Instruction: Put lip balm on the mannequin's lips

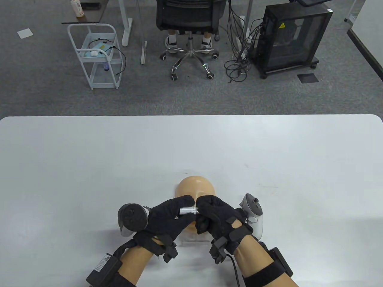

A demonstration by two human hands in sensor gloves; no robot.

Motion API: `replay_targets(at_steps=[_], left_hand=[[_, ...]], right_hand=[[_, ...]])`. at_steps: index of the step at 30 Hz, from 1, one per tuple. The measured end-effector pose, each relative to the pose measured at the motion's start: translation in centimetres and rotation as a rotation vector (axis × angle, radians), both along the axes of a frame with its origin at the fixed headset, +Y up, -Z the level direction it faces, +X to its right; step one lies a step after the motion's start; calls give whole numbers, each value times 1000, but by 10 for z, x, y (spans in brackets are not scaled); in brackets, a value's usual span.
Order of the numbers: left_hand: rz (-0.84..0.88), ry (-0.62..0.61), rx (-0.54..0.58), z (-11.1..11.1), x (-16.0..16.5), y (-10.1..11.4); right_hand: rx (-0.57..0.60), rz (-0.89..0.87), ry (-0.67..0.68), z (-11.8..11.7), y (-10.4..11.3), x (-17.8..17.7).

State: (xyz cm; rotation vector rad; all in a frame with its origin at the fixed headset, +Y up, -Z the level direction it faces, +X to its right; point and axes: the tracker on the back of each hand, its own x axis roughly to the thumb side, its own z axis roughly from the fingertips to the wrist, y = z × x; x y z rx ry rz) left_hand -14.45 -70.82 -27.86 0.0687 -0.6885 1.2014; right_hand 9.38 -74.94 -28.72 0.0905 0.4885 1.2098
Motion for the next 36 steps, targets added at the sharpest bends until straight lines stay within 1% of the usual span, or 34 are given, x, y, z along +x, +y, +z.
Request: replay_targets(at_steps=[2, 3, 5, 6, 8, 9, 11, 13, 16, 18, 19, 20, 21, 22, 25, 26, 28, 31, 36], left_hand=[[52, 15, -74, -3, -4, -4], [68, 14, -93, -4, -6, -5], [115, 43, -113, -6, -13, -3], [135, 65, -122, -8, -20, -1], [154, 104, -120, -11, -31, 2], [163, 129, -119, -12, -37, 3], [172, 153, -127, -15, -44, 3], [168, 173, -139, -16, -48, 2], [140, 180, -146, -17, -48, 0], [97, 185, -127, -17, -46, 1], [57, 183, -114, -16, -44, 1], [7, 179, -94, -16, -42, 2], [-22, 179, -80, -15, -40, 3], [-64, 177, -64, -14, -37, 4], [-160, 155, -21, -11, -25, 2], [-174, 144, -19, -11, -21, 1], [-219, 108, -13, -9, -10, -3], [-282, 88, 22, -5, 2, -6], [-360, 92, 101, -1, 15, -10]], right_hand=[[69, 51, 2, 1, 5, -1], [89, 84, 8, 1, 8, 1], [180, 195, -5, 0, 17, 10], [254, 287, -68, -1, 24, 20], [336, 423, -183, -3, 32, 32], [377, 491, -222, -5, 35, 36], [414, 581, -260, -10, 36, 36], [410, 655, -274, -19, 33, 30], [380, 822, -244, -36, 26, 18], [362, 935, -195, -48, 19, 11], [324, 1011, -167, -54, 15, 8], [328, 1087, -145, -59, 10, 5], [322, 1119, -142, -63, 6, 4], [284, 1127, -129, -66, 2, 4], [186, 1041, -64, -75, -16, 5], [191, 1039, -59, -76, -18, 5], [243, 1083, -88, -75, -19, 5], [239, 1066, -69, -76, -20, 2], [246, 1045, -74, -78, -24, 0]])
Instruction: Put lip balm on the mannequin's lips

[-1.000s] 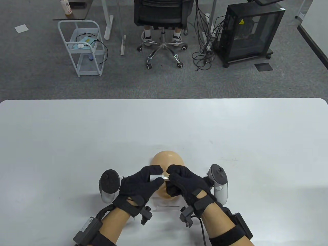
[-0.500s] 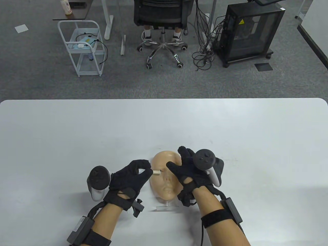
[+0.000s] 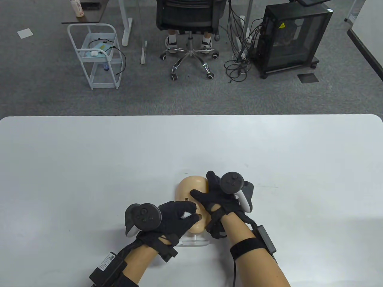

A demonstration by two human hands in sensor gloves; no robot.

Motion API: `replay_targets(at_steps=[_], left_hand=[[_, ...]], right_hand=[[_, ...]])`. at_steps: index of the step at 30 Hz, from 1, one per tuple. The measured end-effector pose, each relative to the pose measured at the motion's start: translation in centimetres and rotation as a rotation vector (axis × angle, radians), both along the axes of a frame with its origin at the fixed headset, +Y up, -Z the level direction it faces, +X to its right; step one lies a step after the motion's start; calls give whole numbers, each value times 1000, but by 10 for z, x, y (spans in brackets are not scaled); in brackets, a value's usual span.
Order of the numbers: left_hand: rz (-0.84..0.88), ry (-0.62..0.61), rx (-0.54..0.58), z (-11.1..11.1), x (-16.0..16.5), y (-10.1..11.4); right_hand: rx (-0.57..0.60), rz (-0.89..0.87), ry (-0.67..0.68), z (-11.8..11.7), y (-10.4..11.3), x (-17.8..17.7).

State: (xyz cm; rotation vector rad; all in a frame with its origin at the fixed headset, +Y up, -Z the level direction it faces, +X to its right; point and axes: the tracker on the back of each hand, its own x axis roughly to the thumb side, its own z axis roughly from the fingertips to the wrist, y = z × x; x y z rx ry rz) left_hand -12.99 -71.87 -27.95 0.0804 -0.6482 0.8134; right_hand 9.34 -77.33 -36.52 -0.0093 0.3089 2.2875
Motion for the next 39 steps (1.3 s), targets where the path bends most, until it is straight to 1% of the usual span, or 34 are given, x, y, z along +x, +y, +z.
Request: replay_targets(at_steps=[3, 10, 14, 21, 25, 29, 31, 36, 39], left_hand=[[-51, 13, 47, 4, 5, 1], [-125, 18, 93, 5, 9, -1], [-139, 3, 85, 6, 14, -4], [-208, 29, 126, 10, 19, -3], [-205, 26, 118, 10, 20, -3], [-214, 45, 137, 11, 19, -2], [-203, 56, 122, 11, 18, -2], [-211, 72, 125, 11, 15, 0], [-206, 85, 102, 11, 13, 1]], right_hand=[[16, -10, -2, 1, 0, 0], [18, -7, 4, 1, -1, 1], [19, -8, 7, 1, -1, 1], [24, -8, 6, 1, -1, 1], [26, -8, 5, 1, -1, 1], [26, -7, 5, 1, -1, 1], [27, -5, 1, 2, -1, 1], [27, -4, 1, 2, -1, 1], [27, -3, 2, 2, 0, 1]])
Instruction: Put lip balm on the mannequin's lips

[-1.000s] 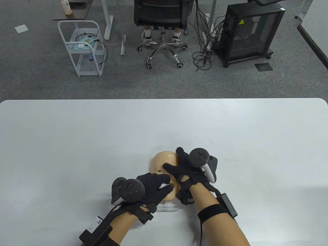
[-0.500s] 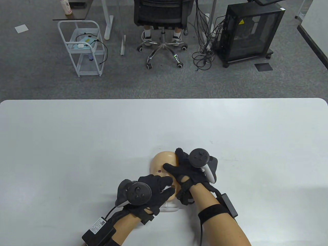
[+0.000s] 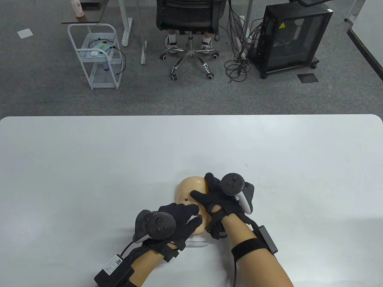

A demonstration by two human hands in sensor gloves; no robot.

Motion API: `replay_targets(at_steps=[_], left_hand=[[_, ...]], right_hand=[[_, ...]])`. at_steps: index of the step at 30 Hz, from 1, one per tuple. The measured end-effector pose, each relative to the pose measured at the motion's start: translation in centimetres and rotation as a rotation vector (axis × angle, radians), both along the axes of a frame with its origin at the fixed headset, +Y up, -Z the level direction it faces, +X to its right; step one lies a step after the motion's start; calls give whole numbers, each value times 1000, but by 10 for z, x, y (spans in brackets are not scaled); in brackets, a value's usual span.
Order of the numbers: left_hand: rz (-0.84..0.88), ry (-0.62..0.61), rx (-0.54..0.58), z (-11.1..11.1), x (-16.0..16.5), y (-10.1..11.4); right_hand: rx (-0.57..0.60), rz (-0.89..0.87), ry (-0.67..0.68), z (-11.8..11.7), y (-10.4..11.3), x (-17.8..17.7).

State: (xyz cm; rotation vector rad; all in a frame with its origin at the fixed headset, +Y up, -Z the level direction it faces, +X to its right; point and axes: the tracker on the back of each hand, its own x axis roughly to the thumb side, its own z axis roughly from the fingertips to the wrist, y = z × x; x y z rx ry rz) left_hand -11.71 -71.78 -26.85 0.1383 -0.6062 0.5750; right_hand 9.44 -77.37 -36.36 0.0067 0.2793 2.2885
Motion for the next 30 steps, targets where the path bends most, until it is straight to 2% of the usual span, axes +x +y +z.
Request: replay_targets(at_steps=[11, 18, 30], left_hand=[[16, 43, -25, -1, -7, 3], [-60, 58, -11, -2, -12, 8], [-90, 58, -40, -4, -14, 8]], right_hand=[[-1, 3, 1, 0, 0, 0], [-5, 3, 3, 0, 0, 0], [-12, 4, 3, 0, 1, 0]])
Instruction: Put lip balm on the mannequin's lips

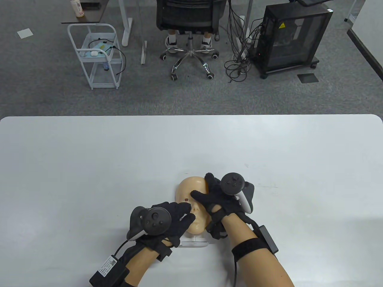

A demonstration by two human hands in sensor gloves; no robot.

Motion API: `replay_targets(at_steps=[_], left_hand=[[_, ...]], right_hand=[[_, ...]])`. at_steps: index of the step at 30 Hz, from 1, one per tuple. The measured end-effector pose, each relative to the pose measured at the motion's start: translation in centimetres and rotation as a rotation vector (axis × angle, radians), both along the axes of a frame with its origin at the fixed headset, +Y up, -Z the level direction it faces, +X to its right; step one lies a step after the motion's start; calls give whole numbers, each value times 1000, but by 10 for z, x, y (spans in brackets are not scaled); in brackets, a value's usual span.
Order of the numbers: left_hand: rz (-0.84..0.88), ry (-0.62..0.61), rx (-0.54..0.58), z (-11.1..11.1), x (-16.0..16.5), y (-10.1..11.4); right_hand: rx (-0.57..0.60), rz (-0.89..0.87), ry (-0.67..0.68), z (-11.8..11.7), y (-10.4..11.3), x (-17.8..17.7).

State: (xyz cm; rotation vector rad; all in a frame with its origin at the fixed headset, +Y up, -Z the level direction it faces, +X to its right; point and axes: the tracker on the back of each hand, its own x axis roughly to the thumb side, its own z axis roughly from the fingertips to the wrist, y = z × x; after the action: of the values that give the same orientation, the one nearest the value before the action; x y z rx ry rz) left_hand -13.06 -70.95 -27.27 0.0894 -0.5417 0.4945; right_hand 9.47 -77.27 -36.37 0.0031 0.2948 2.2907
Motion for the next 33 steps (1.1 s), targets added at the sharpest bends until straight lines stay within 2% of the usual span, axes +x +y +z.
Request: replay_targets(at_steps=[13, 16, 20, 22, 33], left_hand=[[-24, 12, -30, -2, -4, 2], [34, 5, -16, -1, -6, 5], [185, -41, -53, 0, 0, 0], [197, -74, -43, 1, 5, -2], [64, -90, 24, 4, 23, -6]], right_hand=[[1, -2, 2, 0, 0, 0], [1, -2, 2, 0, 0, 0], [1, -2, 2, 0, 0, 0], [1, -2, 2, 0, 0, 0], [3, 3, 8, 0, 1, -1]])
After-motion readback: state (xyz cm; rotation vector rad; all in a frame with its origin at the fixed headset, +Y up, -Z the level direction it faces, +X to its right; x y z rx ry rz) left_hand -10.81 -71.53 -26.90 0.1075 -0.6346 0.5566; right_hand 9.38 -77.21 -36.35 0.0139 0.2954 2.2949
